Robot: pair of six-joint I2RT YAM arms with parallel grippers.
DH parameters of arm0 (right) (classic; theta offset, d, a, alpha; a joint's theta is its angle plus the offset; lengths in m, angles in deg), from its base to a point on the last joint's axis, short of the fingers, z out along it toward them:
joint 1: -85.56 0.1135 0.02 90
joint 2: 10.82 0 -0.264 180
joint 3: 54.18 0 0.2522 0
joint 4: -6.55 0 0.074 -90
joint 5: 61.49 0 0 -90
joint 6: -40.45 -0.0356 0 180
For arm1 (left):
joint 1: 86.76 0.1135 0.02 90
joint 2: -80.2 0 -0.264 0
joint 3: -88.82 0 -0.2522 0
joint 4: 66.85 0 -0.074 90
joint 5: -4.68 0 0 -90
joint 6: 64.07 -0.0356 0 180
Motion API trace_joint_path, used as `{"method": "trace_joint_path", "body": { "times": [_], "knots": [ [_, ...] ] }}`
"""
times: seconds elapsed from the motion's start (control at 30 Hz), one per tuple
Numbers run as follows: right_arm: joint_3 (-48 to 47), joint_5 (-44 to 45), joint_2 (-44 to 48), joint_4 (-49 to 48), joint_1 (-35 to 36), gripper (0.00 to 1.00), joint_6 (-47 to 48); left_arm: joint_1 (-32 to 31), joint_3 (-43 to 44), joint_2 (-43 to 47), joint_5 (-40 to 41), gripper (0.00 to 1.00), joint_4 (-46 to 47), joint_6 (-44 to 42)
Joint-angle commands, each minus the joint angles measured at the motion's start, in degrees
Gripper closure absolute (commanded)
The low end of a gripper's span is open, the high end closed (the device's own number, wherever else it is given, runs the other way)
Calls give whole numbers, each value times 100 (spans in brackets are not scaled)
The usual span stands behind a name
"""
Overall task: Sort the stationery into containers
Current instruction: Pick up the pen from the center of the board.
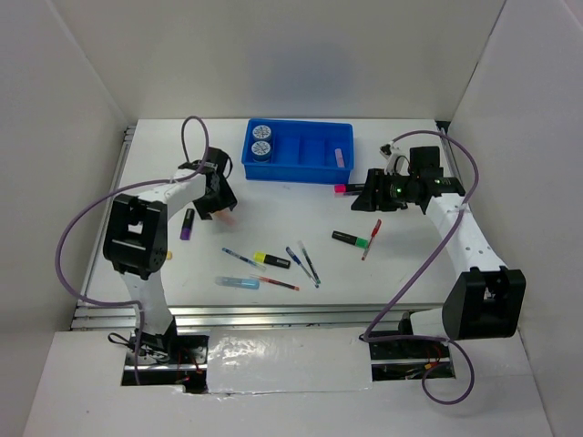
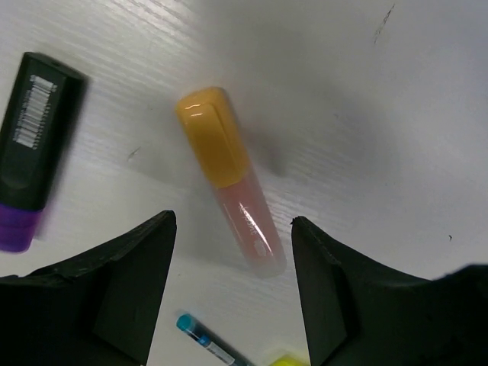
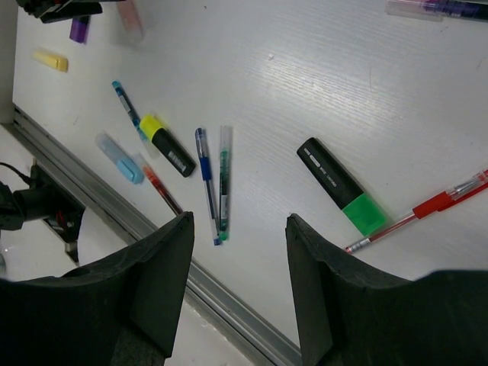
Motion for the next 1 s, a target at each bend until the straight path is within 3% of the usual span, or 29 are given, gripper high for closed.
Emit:
{"method": "trace_joint_path", "body": {
  "times": [0.0,0.23,0.43,0.57,0.67,0.8,0.97],
  "knots": [
    [-209,45,6,181,41,42,119,-59,334,-198,-165,26,-8,92],
    [-156,71,-20,199,24,42,119,-15,308,-585,-288,36,-17,153],
    [-165,45,-73,181,24,42,119,55,-17,-489,-630,58,159,83],
    [-191,1,-82,181,32,42,119,-15,-123,-252,-806,87,299,-171],
    [-165,9,-38,199,15,43,119,-129,-96,64,-982,99,387,-391],
    [-60,36,68,181,15,43,284,-454,-79,863,-1307,100,677,-646],
    [63,62,199,103,-55,43,321,-937,605,1094,-1598,100,1011,-1182]
  ]
}}
